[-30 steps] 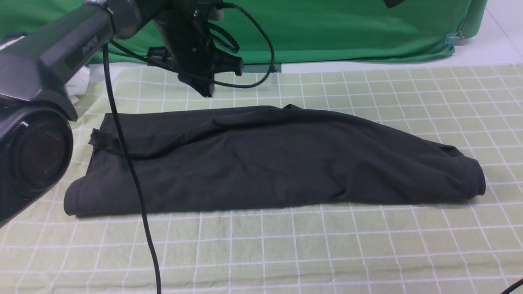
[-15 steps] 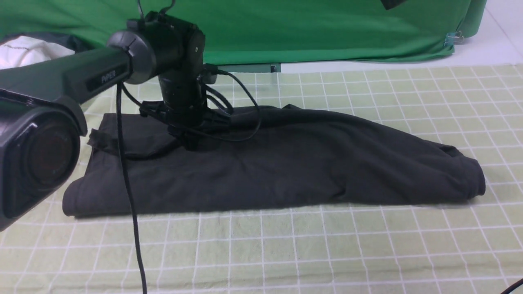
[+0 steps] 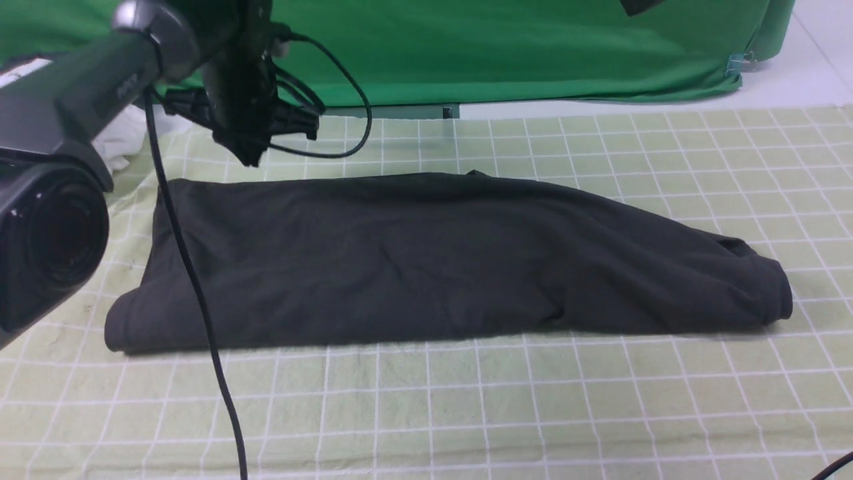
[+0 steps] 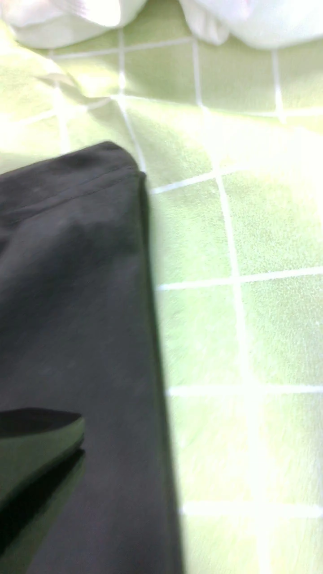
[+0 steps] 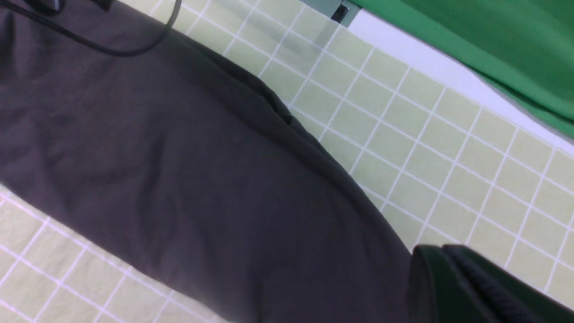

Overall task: Fold a long-sleeved shirt over a green coffee tablecloth.
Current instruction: 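Pull the folded dark garment lengthwise by its ends to straighten it flat on the table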

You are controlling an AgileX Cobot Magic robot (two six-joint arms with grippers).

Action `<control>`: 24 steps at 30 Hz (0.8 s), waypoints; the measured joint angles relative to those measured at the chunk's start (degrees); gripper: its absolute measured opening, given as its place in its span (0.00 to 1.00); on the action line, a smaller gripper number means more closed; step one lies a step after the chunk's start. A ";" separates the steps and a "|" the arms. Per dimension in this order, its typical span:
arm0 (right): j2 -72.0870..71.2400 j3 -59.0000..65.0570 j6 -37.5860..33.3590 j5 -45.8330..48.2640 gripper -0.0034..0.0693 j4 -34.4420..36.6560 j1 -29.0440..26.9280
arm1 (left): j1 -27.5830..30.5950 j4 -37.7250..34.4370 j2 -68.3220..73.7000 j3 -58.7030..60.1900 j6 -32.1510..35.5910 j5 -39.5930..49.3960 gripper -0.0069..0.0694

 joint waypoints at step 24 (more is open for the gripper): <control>1.60 29.78 3.31 -7.37 0.58 1.29 -24.64 | -0.60 -12.53 -26.76 57.17 2.20 -24.68 0.11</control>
